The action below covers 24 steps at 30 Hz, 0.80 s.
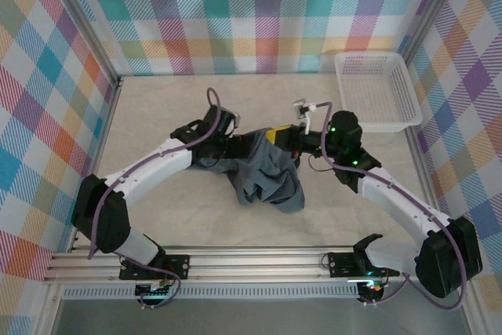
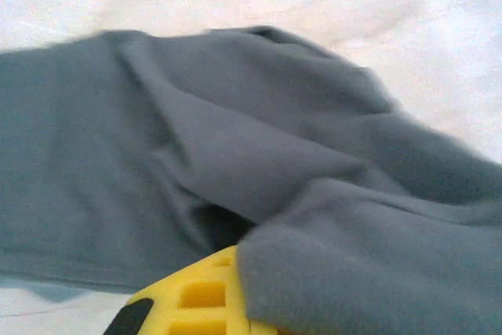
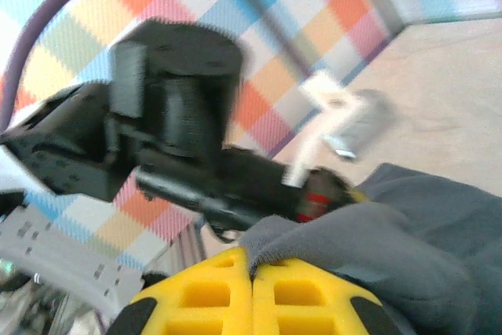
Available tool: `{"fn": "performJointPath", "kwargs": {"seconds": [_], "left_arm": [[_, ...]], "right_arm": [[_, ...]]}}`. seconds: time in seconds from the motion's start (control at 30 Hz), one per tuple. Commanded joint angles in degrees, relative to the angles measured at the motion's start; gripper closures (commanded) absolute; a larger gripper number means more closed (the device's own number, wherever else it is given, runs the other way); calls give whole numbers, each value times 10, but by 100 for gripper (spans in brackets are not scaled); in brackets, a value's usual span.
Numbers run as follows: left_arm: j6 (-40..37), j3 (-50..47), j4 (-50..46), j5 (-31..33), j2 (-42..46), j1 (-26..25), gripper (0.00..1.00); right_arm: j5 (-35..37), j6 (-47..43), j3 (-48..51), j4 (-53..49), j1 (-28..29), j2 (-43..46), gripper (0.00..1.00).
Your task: Fold the inside-out t-shirt
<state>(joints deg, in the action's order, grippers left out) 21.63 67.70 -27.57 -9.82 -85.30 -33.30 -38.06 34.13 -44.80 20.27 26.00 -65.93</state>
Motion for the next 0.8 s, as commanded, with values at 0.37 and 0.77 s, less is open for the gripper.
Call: {"fn": "performJointPath", "kwargs": {"seconds": [0.37, 0.77], "left_arm": [[170, -33, 183, -404, 126, 69, 100], [165, -21, 182, -403, 95, 68, 100]], "right_arm": [[60, -24, 30, -176, -104, -28, 56], [487, -466, 7, -140, 169, 21, 36]]}}
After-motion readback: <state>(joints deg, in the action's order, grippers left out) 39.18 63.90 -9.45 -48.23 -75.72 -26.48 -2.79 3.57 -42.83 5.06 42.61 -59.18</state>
